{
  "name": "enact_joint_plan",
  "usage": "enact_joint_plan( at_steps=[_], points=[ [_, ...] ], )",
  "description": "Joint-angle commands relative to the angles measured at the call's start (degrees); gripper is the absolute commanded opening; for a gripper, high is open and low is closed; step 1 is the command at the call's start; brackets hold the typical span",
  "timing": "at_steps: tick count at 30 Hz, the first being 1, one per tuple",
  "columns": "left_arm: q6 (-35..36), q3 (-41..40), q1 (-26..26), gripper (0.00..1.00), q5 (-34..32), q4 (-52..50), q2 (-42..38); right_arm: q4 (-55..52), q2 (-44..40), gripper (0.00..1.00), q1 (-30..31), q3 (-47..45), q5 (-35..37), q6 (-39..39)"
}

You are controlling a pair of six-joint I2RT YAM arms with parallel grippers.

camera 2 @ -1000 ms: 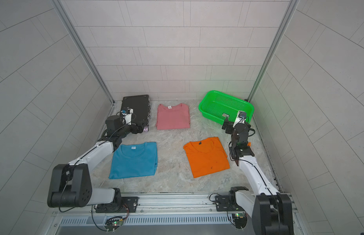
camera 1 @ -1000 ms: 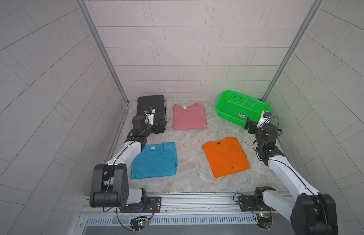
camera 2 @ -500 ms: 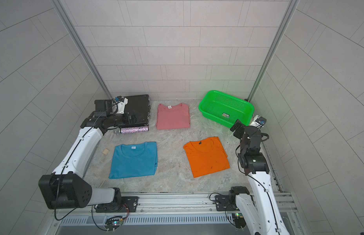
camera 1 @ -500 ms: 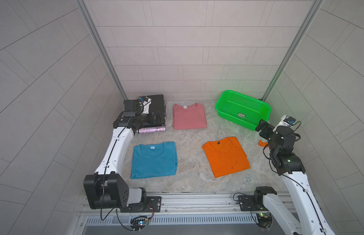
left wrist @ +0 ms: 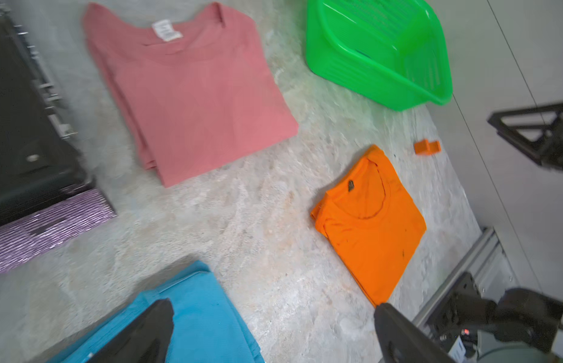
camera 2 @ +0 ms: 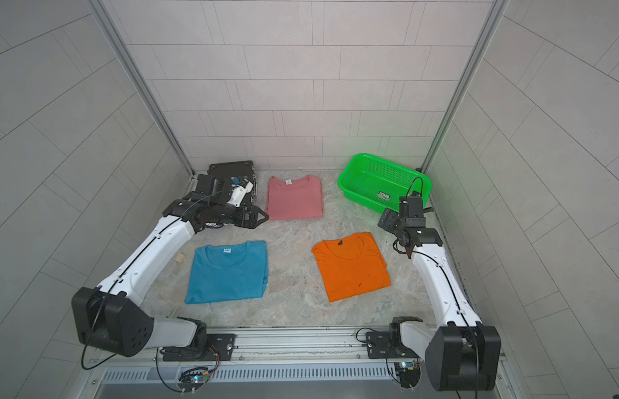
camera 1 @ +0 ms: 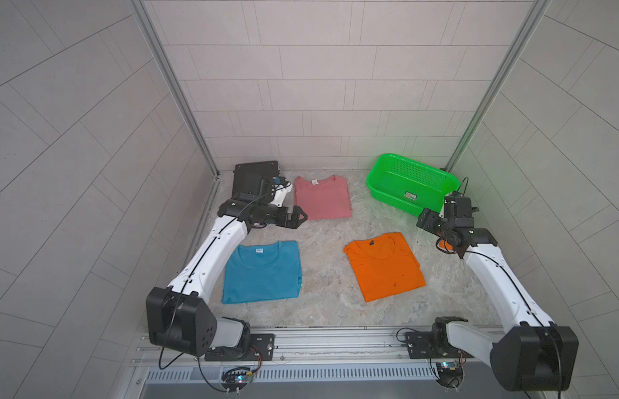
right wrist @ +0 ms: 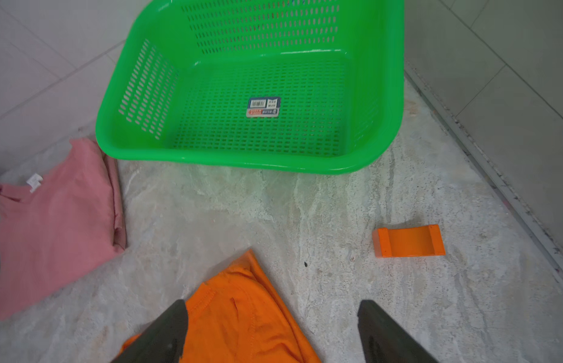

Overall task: Put the folded t-shirts into the basket
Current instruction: Adjust the bin at the center of the board.

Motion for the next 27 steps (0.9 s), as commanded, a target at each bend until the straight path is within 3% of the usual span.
enact_joint_plan(
  at_steps=[1,6,14,17,19,27],
  points=[
    [6.0,-0.4,-1.9,1.0,3.5,-3.1,1.7,-2.0,4.7,0.86,3.2,6.5,-3.6,-5.7],
    [7.3,0.4,-2.0,1.0,3.7,-4.1,3.4,-3.5,18.2,0.86,10.8,20.7,-2.3,-17.8],
    [9.8,1.7,-1.9,1.0,3.5,-6.3,4.2,0.8,33.0,0.88,11.1,30.7,-0.2,-32.8],
    [11.1,1.9,-1.9,1.0,4.2,-7.8,4.6,0.3,39.0,0.67,10.4,36.7,-0.9,-38.0],
    [11.5,1.8,-1.9,1.0,4.6,-8.2,4.6,0.8,41.3,0.67,10.3,38.6,-1.1,-42.5],
    [11.7,1.6,-2.0,1.0,4.9,-8.5,4.8,-11.0,51.3,0.71,5.3,49.6,-14.6,-49.2]
  ],
)
